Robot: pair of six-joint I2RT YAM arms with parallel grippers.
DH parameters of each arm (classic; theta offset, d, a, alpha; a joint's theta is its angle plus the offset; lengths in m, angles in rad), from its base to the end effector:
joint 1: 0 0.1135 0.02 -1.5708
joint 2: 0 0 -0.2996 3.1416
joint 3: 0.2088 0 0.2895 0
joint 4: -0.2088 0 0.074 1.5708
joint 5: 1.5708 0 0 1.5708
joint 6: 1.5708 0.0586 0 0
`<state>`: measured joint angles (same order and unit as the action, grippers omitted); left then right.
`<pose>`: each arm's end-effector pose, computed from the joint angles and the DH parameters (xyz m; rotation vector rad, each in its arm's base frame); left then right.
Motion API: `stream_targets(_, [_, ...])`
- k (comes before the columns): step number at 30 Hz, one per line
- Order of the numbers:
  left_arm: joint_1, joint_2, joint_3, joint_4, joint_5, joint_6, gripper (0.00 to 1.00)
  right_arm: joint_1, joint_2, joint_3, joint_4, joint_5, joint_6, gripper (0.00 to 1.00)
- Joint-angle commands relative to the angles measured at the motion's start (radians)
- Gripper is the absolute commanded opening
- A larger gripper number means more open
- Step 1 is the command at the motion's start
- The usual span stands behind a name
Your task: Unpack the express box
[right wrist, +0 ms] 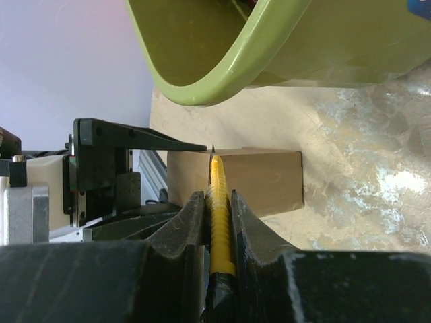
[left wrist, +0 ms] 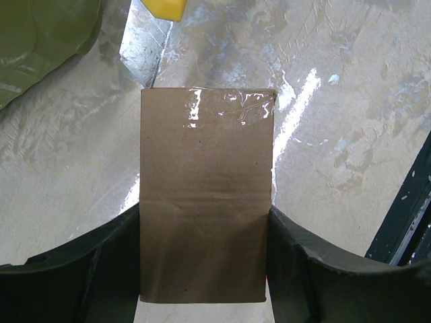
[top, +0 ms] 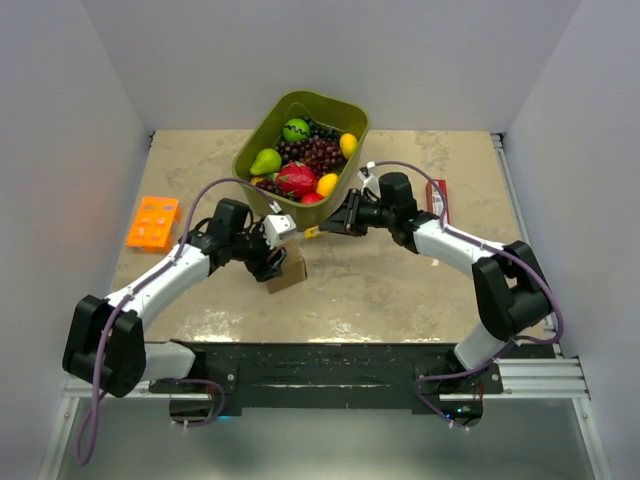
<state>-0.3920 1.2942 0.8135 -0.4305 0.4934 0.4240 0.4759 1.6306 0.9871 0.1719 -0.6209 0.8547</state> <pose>0.2611 -0.1380 0.2247 1.1489 2.1334 -0.5947 0.3478 0.2176 0.2354 -0.0106 2.2760 1.4082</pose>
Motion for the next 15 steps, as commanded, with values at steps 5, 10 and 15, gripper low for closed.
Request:
stream_targets(5, [0.071, 0.079, 0.01, 0.024, -0.052, -0.106, 0.0, 0.006, -0.046, 0.012, -0.094, -0.056, -0.049, 0.0])
stream_targets(10, [0.108, 0.12, 0.026, 0.032, -0.038, -0.128, 0.0, 0.006, -0.069, 0.007, -0.114, -0.048, -0.068, 0.0])
stream_targets(15, [0.125, 0.128, 0.027, 0.042, -0.042, -0.148, 0.0, 0.004, -0.097, 0.004, -0.147, -0.048, -0.089, 0.0])
